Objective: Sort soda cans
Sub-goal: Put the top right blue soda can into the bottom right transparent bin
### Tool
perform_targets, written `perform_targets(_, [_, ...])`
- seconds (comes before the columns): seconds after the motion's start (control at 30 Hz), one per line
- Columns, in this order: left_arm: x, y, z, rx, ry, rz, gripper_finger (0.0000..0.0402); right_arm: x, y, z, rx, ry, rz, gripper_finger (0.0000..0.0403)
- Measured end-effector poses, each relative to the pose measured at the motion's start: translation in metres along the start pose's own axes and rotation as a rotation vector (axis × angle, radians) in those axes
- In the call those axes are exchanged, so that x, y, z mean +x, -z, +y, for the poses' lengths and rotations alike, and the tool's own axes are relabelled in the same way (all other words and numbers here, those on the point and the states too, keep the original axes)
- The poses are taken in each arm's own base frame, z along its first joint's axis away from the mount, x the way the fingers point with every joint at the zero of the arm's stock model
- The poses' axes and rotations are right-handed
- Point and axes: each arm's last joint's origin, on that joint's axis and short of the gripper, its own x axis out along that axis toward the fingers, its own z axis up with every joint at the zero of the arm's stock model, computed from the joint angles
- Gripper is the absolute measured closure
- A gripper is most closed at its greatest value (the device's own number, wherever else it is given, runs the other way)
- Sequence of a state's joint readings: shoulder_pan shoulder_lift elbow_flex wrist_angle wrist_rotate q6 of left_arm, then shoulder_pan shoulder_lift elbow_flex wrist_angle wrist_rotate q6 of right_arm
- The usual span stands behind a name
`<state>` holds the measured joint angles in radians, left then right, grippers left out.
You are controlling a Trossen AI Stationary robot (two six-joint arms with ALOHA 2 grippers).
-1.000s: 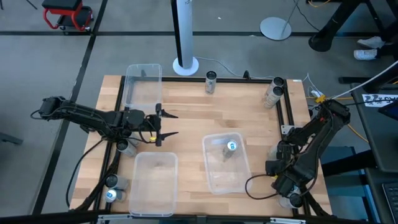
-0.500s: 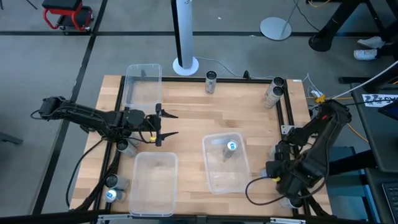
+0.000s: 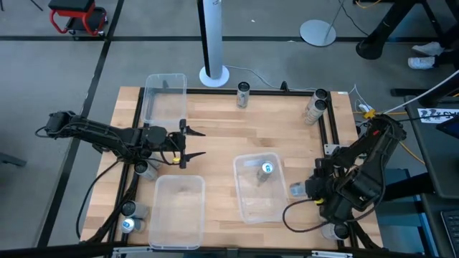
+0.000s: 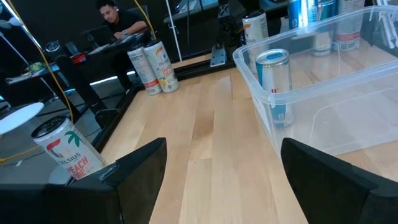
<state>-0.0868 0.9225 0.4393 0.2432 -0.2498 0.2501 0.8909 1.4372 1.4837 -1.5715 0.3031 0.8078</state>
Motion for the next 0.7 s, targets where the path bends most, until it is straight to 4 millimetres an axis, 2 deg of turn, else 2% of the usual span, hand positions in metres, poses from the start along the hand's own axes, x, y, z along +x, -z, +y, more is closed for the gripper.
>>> perform_targets(0.3, [0.000, 0.000, 0.000, 0.000, 0.000, 0.000, 0.0095, 0.006, -0.021, -0.025, -0.070, 0.025, 0.013, 0.0165])
perform_targets(0.7, [0.000, 0.000, 0.000, 0.000, 0.000, -0.001, 0.0095, -0.007, -0.051, -0.075, -0.163, 0.101, -0.059, 0.0166])
